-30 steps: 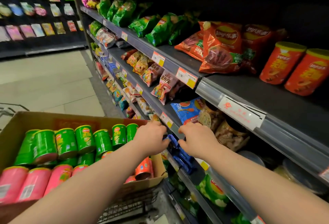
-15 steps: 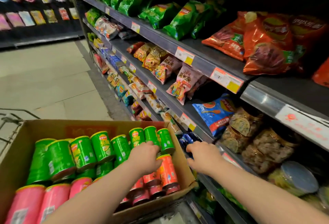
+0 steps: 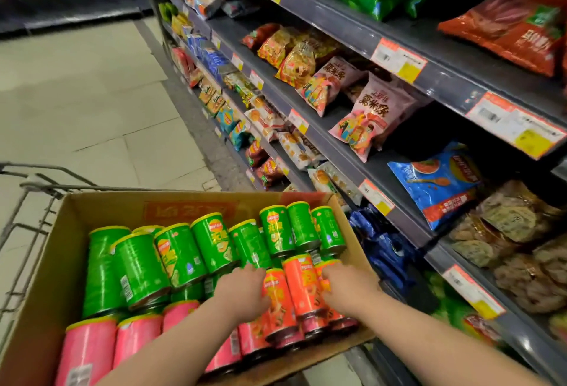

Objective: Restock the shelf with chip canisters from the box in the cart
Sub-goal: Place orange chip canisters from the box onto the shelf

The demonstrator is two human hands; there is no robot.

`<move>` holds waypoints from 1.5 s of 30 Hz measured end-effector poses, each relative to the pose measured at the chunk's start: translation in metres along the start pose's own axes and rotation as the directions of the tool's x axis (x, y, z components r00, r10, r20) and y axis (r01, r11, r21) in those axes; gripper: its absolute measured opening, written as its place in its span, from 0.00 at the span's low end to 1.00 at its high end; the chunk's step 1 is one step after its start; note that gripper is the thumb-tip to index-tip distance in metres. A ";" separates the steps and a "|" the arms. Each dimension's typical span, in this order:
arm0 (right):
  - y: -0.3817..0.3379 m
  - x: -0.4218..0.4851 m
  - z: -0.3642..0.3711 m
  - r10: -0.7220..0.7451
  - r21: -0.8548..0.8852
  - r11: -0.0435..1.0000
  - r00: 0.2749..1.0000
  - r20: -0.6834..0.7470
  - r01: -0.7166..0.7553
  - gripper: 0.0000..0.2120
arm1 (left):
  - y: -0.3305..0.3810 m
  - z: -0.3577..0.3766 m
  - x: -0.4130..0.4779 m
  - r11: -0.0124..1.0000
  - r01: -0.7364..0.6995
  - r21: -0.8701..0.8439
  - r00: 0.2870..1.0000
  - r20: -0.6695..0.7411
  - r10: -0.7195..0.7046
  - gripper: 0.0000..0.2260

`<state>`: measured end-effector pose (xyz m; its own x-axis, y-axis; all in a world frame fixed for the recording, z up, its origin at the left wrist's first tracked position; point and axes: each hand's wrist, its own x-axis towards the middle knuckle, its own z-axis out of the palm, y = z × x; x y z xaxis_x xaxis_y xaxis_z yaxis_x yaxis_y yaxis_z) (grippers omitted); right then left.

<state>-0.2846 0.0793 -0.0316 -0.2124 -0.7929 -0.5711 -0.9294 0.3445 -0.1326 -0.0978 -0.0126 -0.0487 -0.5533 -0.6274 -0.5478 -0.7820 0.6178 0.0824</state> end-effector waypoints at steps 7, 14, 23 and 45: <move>-0.007 0.031 0.026 0.101 0.165 0.980 0.990 0.093 -0.116 0.20 | -0.004 0.019 0.013 0.992 0.057 -0.116 0.997 0.064 -0.050 0.28; -0.022 0.045 0.042 0.200 0.323 0.916 0.969 0.144 -0.237 0.38 | 0.008 0.029 0.022 0.870 0.280 -0.407 0.958 0.183 -0.222 0.32; -0.028 0.042 0.046 0.299 0.365 0.875 0.948 0.108 -0.317 0.35 | 0.015 0.047 0.018 0.498 0.427 -0.755 0.903 0.331 -0.273 0.23; -0.030 0.017 0.050 0.374 0.630 0.700 0.924 0.078 -0.336 0.43 | 0.030 0.047 -0.003 0.222 0.329 -0.918 0.914 0.250 -0.321 0.29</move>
<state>-0.2455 0.0809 -0.0777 -0.5205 -0.5649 -0.6403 -0.3885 0.8245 -0.4115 -0.1061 0.0299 -0.0841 -0.1828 -0.6532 -0.7347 -0.6192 -0.5040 0.6022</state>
